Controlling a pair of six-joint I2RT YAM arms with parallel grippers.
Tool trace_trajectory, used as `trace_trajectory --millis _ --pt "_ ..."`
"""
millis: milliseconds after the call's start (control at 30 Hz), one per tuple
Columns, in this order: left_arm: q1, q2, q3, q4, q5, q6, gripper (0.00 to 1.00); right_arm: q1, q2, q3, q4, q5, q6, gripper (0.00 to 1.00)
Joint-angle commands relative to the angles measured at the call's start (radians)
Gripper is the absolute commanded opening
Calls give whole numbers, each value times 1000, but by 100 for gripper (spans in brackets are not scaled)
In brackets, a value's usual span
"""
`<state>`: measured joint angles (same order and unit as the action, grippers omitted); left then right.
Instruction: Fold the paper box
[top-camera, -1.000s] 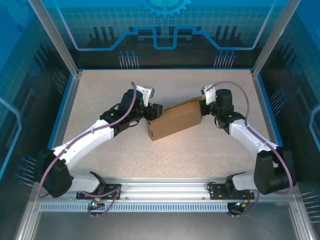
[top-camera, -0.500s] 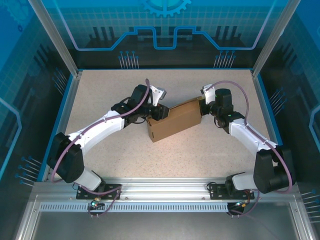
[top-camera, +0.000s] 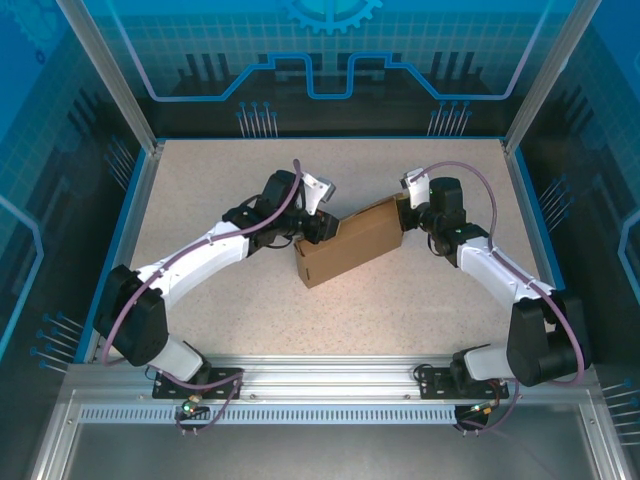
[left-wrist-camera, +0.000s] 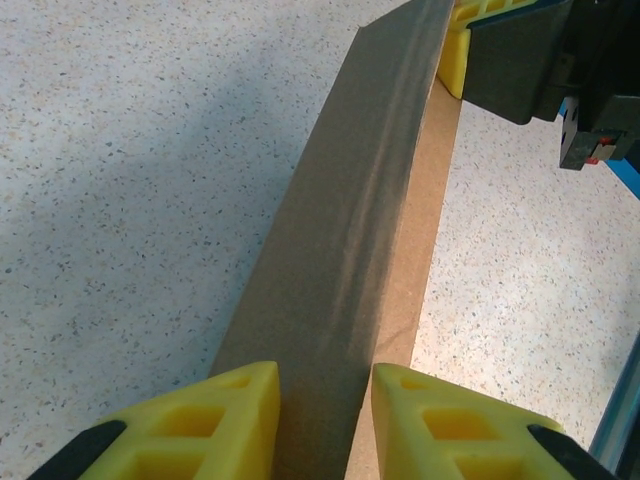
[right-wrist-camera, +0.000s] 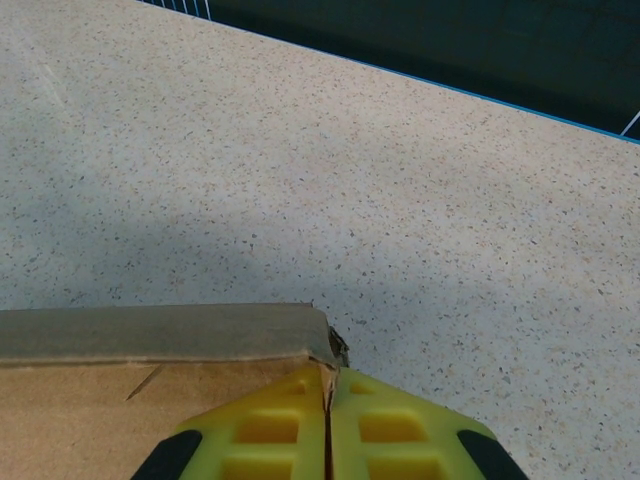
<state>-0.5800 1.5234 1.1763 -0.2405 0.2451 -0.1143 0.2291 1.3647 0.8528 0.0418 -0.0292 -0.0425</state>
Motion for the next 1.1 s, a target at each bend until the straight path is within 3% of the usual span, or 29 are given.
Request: trace_trajectory --millis 0,400,767,1067 --pt "-15 12 -28 -10 38 38 30 24 38 -28 -165 -14 12 10" --pt "-40 10 -70 -3 -5 72 26 29 -18 19 -205 19 12 23" --pt "-44 -16 -104 18 -22 73 26 63 -101 106 -257 58 10 45" --pt "-45 -18 -104 21 -27 75 27 77 -57 179 -270 92 1 49"
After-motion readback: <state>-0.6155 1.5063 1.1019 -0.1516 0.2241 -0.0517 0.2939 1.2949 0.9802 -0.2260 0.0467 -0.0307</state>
